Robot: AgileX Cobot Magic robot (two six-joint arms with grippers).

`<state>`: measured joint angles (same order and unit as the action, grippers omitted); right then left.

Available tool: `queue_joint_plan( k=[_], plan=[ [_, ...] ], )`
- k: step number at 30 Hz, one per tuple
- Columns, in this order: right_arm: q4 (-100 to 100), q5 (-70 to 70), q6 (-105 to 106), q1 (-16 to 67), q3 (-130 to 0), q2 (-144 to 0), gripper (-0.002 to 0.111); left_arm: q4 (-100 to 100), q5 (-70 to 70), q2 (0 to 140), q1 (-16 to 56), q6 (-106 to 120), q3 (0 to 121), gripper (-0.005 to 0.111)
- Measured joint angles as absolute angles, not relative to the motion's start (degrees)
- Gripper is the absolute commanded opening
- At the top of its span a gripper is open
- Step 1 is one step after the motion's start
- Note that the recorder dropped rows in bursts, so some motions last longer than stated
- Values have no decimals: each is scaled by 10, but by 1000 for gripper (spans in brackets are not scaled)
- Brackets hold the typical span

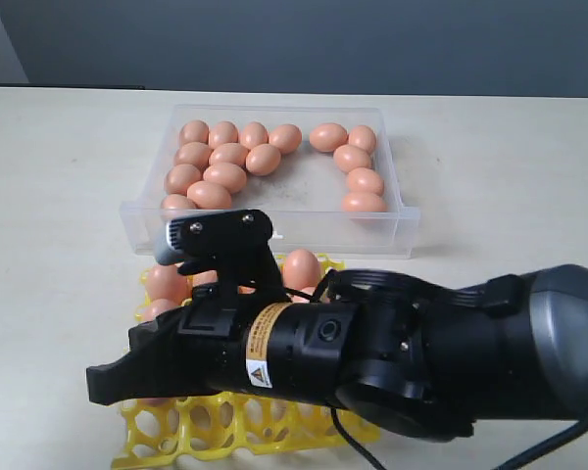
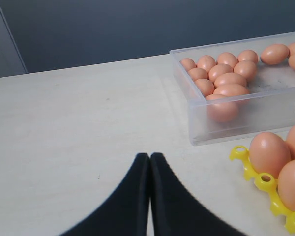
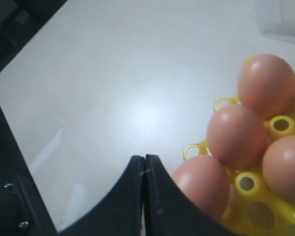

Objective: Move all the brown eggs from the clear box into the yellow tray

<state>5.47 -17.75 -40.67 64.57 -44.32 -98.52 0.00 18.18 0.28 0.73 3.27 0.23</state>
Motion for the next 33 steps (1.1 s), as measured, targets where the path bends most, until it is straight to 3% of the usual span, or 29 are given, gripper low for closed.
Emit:
queue_joint_plan(
  k=[6, 24, 33],
  plan=[
    [56, -98, -384, 646, -487, -1024, 0, 0, 182, 3, 7, 33, 2, 0],
    [57, -91, -355, 646, -517, -1061, 0, 0, 182, 3, 7, 33, 2, 0],
    [57, 7, -345, 646, -548, -1047, 0, 0, 182, 3, 7, 33, 2, 0]
  ],
)
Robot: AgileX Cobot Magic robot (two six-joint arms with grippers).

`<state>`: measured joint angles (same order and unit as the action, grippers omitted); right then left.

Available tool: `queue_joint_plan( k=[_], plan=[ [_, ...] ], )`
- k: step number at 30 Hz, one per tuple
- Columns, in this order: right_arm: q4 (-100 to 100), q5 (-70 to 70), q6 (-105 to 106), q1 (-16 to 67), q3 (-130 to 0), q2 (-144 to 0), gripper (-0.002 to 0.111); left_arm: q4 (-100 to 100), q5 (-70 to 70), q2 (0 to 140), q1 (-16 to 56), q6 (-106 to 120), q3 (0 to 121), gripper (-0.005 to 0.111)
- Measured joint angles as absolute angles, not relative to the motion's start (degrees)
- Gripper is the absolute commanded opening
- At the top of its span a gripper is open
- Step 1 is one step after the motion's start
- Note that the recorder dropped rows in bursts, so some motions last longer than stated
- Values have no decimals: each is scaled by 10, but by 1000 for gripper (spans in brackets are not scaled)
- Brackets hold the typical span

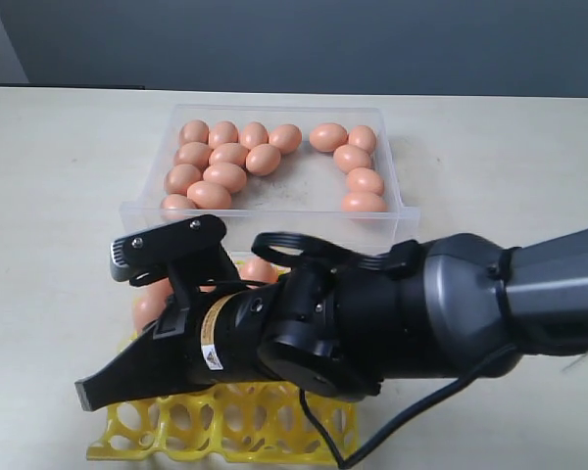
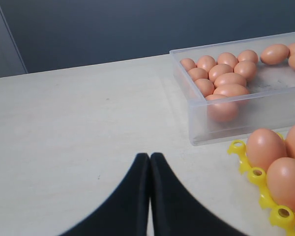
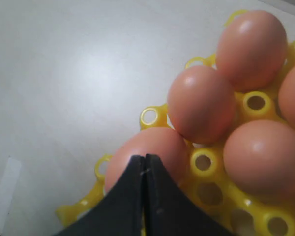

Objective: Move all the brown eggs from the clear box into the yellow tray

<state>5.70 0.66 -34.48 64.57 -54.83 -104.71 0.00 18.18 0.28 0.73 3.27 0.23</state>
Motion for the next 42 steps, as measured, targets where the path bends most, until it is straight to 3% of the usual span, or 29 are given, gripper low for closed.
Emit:
queue_joint_plan(
  k=[9, 16, 42],
  plan=[
    [64, 93, -344, 649, -549, -999, 0, 0, 182, 3, 7, 33, 2, 0],
    [53, 130, -336, 696, -553, -998, 0, 0, 182, 3, 7, 33, 2, 0],
    [43, 32, -334, 714, -554, -1065, 0, 0, 182, 3, 7, 33, 2, 0]
  ],
)
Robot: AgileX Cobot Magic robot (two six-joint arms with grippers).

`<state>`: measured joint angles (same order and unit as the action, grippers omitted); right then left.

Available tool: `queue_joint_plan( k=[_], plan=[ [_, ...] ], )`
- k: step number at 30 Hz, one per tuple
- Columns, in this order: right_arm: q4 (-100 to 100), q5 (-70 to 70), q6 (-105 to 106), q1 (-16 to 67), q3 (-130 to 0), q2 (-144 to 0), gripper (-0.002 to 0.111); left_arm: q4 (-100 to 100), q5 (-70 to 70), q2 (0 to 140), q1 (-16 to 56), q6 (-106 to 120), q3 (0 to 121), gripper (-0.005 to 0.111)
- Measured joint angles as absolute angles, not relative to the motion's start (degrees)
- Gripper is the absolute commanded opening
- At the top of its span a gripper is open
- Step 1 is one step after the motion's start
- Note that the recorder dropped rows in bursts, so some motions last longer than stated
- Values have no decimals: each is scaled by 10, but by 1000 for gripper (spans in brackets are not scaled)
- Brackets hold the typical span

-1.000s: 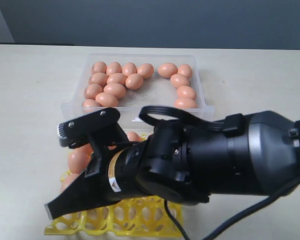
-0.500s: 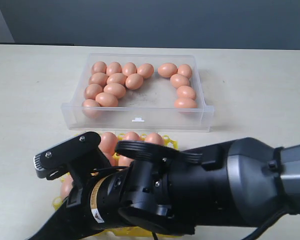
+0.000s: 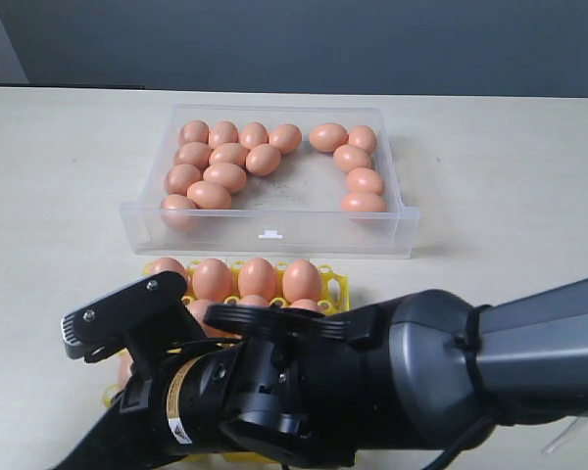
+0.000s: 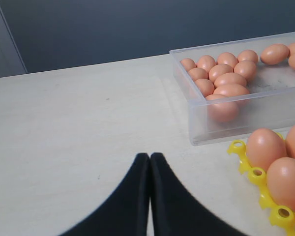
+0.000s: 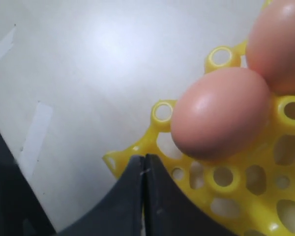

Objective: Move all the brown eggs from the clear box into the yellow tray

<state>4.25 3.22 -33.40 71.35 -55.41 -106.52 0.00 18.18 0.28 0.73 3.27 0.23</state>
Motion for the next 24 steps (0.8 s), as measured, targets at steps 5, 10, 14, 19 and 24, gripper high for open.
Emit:
queue_joint_plan(
  k=[5, 10, 14, 19, 24],
  plan=[
    [43, 27, -334, 714, -554, -1065, 0, 0, 182, 3, 7, 33, 2, 0],
    [26, 83, -334, 714, -571, -1065, 0, 0, 182, 3, 7, 33, 2, 0],
    [37, 150, -334, 714, -627, -1065, 0, 0, 182, 3, 7, 33, 2, 0],
    [52, 185, -333, 714, -658, -1065, 0, 0, 182, 3, 7, 33, 2, 0],
    [52, 205, -333, 714, -658, -1065, 0, 0, 182, 3, 7, 33, 2, 0]
  ],
)
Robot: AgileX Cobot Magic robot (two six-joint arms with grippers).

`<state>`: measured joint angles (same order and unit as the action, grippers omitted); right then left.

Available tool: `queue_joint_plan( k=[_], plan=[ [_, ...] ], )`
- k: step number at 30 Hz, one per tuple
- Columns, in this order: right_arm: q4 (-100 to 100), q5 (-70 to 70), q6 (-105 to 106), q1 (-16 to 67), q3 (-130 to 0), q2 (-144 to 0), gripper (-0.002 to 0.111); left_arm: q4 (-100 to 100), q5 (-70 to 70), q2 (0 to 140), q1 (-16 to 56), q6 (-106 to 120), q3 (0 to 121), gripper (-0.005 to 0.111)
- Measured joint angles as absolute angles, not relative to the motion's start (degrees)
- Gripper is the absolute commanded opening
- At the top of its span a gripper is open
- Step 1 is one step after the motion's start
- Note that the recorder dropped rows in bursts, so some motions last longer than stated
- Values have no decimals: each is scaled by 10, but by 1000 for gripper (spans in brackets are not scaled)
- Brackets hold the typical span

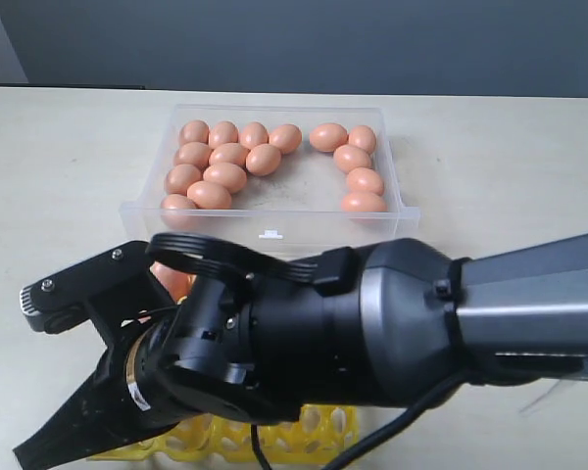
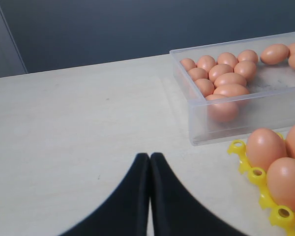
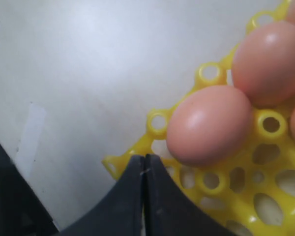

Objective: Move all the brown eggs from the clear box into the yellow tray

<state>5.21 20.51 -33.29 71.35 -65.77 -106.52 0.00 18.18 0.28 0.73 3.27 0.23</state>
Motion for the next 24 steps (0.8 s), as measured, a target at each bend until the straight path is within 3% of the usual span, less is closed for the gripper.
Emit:
queue_joint_plan(
  k=[24],
  plan=[
    [60, 176, -332, 704, -658, -1108, 0, 0, 182, 3, 7, 33, 2, 0]
  ],
)
